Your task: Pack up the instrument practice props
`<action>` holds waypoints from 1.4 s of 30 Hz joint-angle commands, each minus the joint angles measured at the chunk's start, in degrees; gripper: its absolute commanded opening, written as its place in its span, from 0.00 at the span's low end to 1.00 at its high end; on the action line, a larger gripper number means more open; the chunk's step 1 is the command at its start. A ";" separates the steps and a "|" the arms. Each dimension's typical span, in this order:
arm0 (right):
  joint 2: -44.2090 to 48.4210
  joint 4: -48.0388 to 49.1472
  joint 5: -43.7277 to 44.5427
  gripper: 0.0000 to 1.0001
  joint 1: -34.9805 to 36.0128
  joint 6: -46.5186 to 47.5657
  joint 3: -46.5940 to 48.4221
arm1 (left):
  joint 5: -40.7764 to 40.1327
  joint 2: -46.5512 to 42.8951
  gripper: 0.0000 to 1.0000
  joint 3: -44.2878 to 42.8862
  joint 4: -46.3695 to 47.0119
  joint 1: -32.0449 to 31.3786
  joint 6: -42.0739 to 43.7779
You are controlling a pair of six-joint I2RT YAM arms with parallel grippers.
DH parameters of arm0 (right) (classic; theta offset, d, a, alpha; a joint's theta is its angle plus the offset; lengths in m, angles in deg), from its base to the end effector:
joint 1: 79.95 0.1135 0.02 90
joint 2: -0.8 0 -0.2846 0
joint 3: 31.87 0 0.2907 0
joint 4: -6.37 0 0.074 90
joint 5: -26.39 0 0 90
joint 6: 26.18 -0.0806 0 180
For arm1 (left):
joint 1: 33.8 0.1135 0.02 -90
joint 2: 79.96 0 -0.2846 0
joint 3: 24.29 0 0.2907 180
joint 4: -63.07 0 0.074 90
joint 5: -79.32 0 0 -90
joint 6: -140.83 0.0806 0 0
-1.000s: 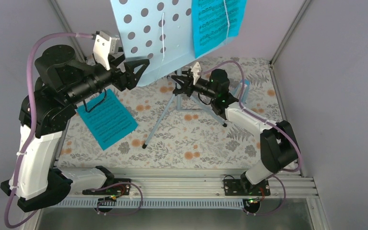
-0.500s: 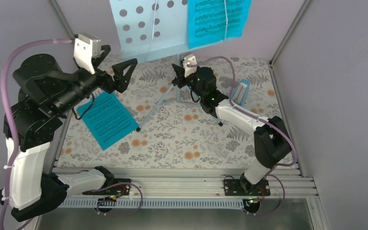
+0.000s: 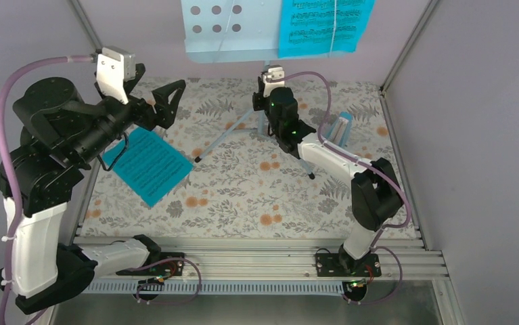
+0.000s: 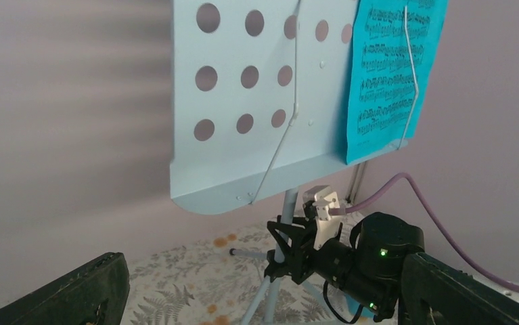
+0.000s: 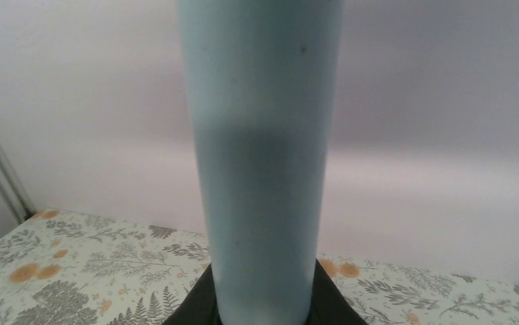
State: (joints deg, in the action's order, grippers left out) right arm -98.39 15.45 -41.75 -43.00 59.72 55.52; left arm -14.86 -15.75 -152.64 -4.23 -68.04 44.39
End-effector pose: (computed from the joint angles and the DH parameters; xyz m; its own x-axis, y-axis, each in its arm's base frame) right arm 0.4165 0.2758 0.3279 -0.0565 0.0406 -0.9976 -0.2573 0.9648 0.0538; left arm 0.1497 -0.0948 0.6228 -0.1015 -0.0662 -0.9926 0.4927 0.8635 -0.1080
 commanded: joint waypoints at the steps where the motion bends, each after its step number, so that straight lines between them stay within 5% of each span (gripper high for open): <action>1: -1.20 1.94 9.09 0.04 1.91 -7.12 3.00 | 2.75 0.69 1.00 0.88 0.40 -0.13 0.90; 10: -4.67 -1.96 7.59 0.05 3.55 -9.30 5.75 | 10.75 2.81 1.00 1.62 3.69 -0.13 -0.28; 14: -4.16 -2.52 6.95 0.30 3.65 -9.66 4.87 | 13.01 3.23 1.00 1.83 5.02 -0.13 -1.08; 18: -1.11 -1.87 4.00 0.69 3.66 -9.15 1.88 | 15.95 4.21 1.00 1.86 6.73 -0.13 -1.49; 23: 7.28 1.01 1.81 0.86 3.25 -9.34 -7.90 | 18.76 6.92 1.00 0.89 8.73 -0.13 -0.44; 29: 18.28 -0.15 -1.96 0.90 0.06 -12.77 -23.72 | 22.89 14.00 0.85 -4.25 10.68 -0.13 -1.03; 34: 29.44 -4.25 -12.84 0.95 -12.73 -19.81 -31.88 | 23.72 21.47 0.78 -11.87 9.07 -0.32 -1.83; 42: 29.86 -18.66 -32.69 0.94 -30.45 -22.32 -16.05 | 18.05 27.59 0.76 -16.68 9.48 -1.96 -4.27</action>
State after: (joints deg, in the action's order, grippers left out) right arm -68.60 2.66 -61.92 -69.91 40.31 30.85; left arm 6.40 10.74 -166.76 4.77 -69.59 42.34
